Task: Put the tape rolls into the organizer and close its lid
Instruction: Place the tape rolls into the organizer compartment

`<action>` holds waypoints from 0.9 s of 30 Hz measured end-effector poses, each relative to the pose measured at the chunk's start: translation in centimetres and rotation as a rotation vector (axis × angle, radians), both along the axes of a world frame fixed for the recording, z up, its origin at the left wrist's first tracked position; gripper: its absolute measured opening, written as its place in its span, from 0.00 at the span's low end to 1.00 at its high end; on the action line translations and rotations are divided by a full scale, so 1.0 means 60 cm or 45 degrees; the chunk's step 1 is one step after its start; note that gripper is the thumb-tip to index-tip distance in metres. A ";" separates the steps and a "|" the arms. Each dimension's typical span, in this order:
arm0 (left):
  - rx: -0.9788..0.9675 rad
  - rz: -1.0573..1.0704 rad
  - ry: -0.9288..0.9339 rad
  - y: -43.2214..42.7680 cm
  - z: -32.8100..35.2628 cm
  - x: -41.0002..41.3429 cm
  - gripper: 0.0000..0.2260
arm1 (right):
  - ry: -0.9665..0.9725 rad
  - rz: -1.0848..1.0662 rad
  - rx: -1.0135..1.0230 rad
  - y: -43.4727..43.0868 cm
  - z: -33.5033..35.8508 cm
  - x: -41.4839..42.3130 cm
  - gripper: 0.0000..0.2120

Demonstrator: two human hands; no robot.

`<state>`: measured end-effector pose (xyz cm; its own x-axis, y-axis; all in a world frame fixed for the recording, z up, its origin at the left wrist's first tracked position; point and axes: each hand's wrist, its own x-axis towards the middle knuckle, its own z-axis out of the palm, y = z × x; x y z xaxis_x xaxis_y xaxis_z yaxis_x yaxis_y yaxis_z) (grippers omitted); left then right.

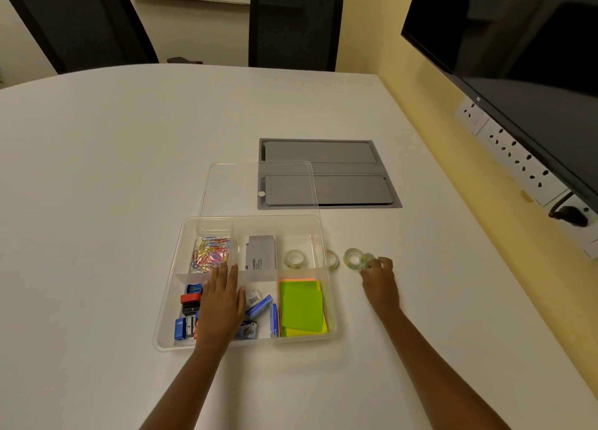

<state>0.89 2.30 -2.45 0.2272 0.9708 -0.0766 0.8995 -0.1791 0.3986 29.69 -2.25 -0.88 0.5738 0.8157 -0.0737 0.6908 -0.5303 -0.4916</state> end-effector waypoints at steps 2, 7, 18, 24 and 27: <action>0.001 -0.003 0.003 0.000 0.000 -0.001 0.24 | 0.090 -0.009 0.157 0.009 0.017 -0.021 0.10; 0.000 0.007 -0.010 -0.001 0.000 -0.001 0.24 | 0.011 0.334 0.363 0.041 0.056 -0.082 0.10; -0.004 0.016 -0.046 -0.003 0.001 -0.001 0.23 | -0.320 0.554 0.002 0.119 0.043 -0.129 0.16; -0.009 0.009 -0.028 -0.001 -0.001 -0.003 0.24 | -0.107 0.372 0.314 0.108 0.048 -0.113 0.13; -0.011 0.004 -0.019 0.000 -0.003 -0.003 0.24 | -0.055 0.200 0.261 0.090 0.041 -0.087 0.15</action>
